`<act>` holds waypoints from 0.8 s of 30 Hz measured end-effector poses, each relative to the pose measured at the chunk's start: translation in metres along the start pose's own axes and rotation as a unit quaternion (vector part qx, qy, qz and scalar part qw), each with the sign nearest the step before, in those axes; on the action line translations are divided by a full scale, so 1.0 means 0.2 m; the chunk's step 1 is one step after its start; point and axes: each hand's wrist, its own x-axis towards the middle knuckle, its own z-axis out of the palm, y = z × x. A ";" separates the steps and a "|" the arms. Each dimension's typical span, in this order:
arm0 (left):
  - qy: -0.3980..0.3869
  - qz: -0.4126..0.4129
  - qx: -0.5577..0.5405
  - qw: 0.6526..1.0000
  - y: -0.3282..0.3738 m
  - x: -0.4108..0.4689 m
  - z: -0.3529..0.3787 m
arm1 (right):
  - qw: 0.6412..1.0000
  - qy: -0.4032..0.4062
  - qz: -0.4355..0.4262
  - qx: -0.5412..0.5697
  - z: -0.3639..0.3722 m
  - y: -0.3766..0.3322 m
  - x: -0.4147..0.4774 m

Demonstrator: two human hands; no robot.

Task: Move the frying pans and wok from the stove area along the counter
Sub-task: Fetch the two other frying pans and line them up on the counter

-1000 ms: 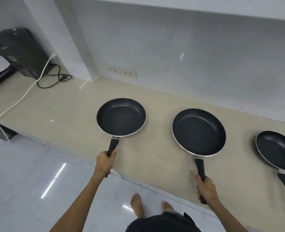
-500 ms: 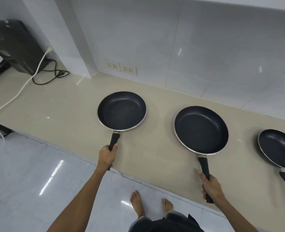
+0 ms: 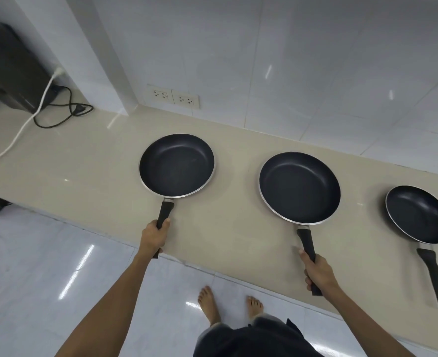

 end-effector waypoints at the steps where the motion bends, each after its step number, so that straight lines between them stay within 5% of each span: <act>1: -0.003 -0.003 -0.001 1.000 0.00 0.00 0.00 | 1.000 -0.002 0.001 0.003 0.00 0.00 0.00; 24: -0.009 -0.012 0.021 1.000 -0.01 -0.05 0.00 | 0.999 -0.033 0.006 0.011 -0.04 -0.04 -0.02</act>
